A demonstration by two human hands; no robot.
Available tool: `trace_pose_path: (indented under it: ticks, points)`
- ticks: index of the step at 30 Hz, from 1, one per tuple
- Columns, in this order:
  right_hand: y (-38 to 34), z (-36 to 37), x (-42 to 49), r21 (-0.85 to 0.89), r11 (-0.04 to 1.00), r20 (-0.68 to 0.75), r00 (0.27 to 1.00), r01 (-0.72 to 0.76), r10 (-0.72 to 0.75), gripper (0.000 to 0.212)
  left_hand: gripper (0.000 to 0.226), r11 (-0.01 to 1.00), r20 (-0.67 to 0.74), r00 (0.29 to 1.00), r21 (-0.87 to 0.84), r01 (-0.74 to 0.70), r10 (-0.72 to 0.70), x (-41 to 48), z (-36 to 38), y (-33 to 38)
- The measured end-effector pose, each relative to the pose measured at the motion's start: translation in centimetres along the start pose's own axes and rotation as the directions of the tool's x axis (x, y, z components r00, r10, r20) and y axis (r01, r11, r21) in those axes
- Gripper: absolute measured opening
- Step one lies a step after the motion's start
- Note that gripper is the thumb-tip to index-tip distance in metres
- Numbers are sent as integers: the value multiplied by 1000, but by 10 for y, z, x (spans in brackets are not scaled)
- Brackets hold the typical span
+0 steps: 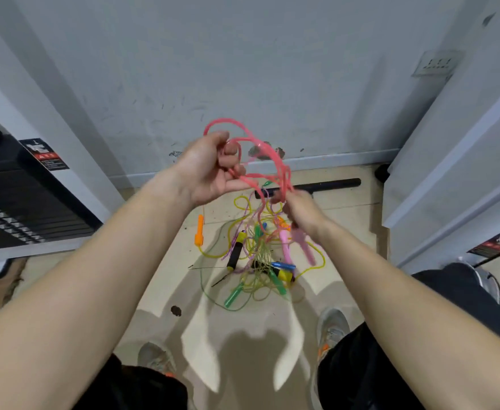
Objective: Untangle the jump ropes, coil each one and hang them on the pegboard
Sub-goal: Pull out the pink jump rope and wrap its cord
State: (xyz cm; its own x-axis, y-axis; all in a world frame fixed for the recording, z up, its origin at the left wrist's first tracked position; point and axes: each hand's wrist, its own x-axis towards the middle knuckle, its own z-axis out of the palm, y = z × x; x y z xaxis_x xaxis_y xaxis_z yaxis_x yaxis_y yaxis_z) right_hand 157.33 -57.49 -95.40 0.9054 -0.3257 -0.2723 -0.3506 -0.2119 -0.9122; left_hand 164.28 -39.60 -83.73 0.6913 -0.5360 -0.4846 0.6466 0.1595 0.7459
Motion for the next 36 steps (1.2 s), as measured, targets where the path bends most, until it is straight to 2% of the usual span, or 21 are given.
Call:
trace_pose_path:
  ticks: [2, 4, 7, 10, 11, 13, 16, 19, 24, 27, 29, 33, 36]
  points:
    - [12, 15, -11, 171, 976, 184, 977, -136, 103, 33, 42, 990, 54, 999, -142, 1, 7, -6, 13, 12]
    - [20, 30, -20, 259, 930, 349, 923, -261, 162, 47, 39, 967, 48, 997, -252, -43, 57, -8, 20, 23]
    - [16, 44, -30, 236, 917, 421, 884, -322, 203, 52, 40, 954, -29, 989, -264, -145, 142, -7, 13, 30]
    - [-3, 43, -32, 69, 982, 372, 918, -177, 139, 47, 38, 960, -226, 934, 24, -280, 278, 1, -14, 15]
    - [-11, 40, -31, 44, 990, 375, 921, -135, 109, 47, 36, 945, -294, 900, 150, -289, 322, 5, -27, 4]
    - [-29, 31, -29, 29, 993, 372, 924, -110, 91, 48, 35, 912, -371, 861, 347, -219, 348, 14, -55, -25]
    - [-58, 16, -21, 33, 992, 406, 909, -121, 98, 48, 40, 884, -393, 873, 460, -84, 288, 27, -91, -72]
    - [-82, 3, -14, 14, 982, 519, 841, -186, 152, 46, 48, 879, -415, 886, 477, 18, 207, 41, -107, -111]
    - [-113, -5, -13, 63, 961, 674, 722, -268, 157, 49, 48, 896, -350, 928, 442, 45, 126, 60, -84, -149]
    - [-124, -7, -12, 152, 945, 698, 708, -291, 106, 49, 37, 944, -279, 959, 326, 46, 50, 65, -58, -167]
    - [-129, -11, -10, 193, 935, 705, 705, -297, 78, 51, 39, 959, -214, 975, 283, -3, 66, 70, -50, -180]
    - [-135, -22, -9, 297, 923, 638, 770, -246, 0, 43, 35, 924, -138, 987, 383, -24, 82, 73, -49, -189]
    - [-134, -34, -5, 368, 913, 511, 859, -176, -41, 38, 53, 891, -85, 992, 453, -44, 92, 72, -55, -187]
